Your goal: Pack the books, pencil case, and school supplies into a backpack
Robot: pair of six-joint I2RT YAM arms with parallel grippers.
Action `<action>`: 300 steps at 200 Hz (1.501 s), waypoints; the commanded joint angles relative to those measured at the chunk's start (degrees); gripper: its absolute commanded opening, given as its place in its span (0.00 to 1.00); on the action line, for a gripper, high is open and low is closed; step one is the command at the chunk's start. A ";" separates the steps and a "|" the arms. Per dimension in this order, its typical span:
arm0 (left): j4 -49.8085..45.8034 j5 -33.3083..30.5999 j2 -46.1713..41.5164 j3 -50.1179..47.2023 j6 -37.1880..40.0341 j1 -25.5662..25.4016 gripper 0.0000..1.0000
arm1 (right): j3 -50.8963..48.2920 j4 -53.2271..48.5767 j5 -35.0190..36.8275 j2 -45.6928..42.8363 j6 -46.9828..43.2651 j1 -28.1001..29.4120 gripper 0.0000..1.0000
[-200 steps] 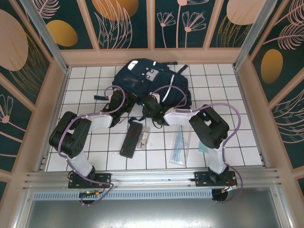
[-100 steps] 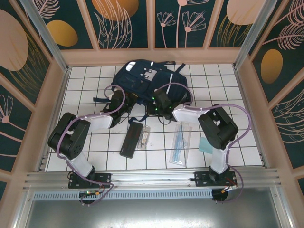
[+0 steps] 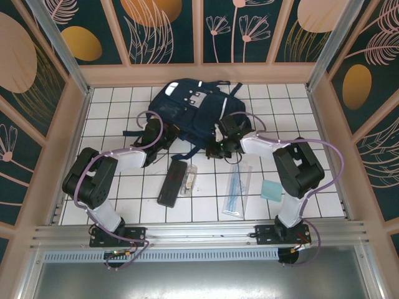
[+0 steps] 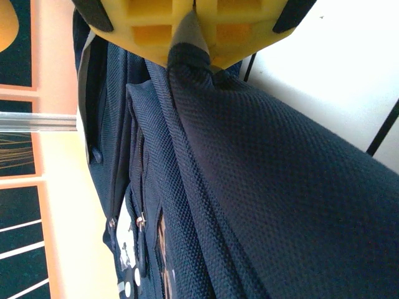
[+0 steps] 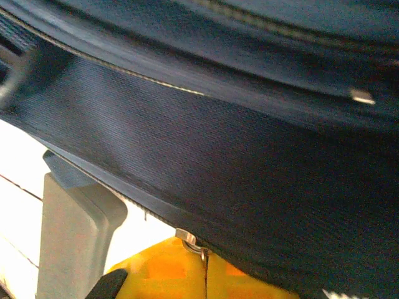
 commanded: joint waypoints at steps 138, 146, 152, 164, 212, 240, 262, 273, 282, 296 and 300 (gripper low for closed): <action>1.70 5.84 9.41 13.13 12.26 5.62 0.11 | 2.34 -15.99 -3.62 -9.31 -13.73 -2.96 0.00; 1.58 8.21 10.82 15.52 12.09 5.70 0.30 | 3.04 -14.49 -5.37 -8.74 -14.16 -0.51 0.00; 1.00 9.78 11.60 17.15 11.78 5.65 0.51 | 3.59 -13.11 -5.42 -8.34 -14.18 1.33 0.00; -0.44 11.62 11.91 19.13 11.17 5.70 0.72 | 4.97 -10.35 -6.09 -7.14 -13.85 3.96 0.00; -9.28 8.15 -1.27 11.60 14.62 5.68 0.99 | 12.03 2.06 -8.85 0.06 -8.35 6.68 0.00; -10.63 7.25 -9.59 1.51 12.31 5.67 0.99 | 15.25 7.88 -8.54 2.52 -5.05 6.69 0.00; -4.86 9.74 -12.14 -5.33 5.88 5.61 0.98 | 17.56 9.60 -11.32 4.17 -3.96 6.69 0.00; -1.63 10.35 -11.78 -7.52 2.83 5.44 0.98 | 18.24 9.56 -12.48 4.78 -3.61 6.64 0.00; 0.50 10.21 -11.18 -8.35 1.47 5.17 0.98 | 18.28 9.61 -13.52 4.97 -3.24 6.80 0.00; 3.27 9.70 -9.89 -8.13 0.11 4.83 0.98 | 17.28 10.17 -15.09 4.84 -2.14 6.84 0.00; 3.97 9.61 -9.35 -7.85 -0.22 4.74 0.98 | 16.98 10.25 -15.49 4.76 -2.01 6.94 0.00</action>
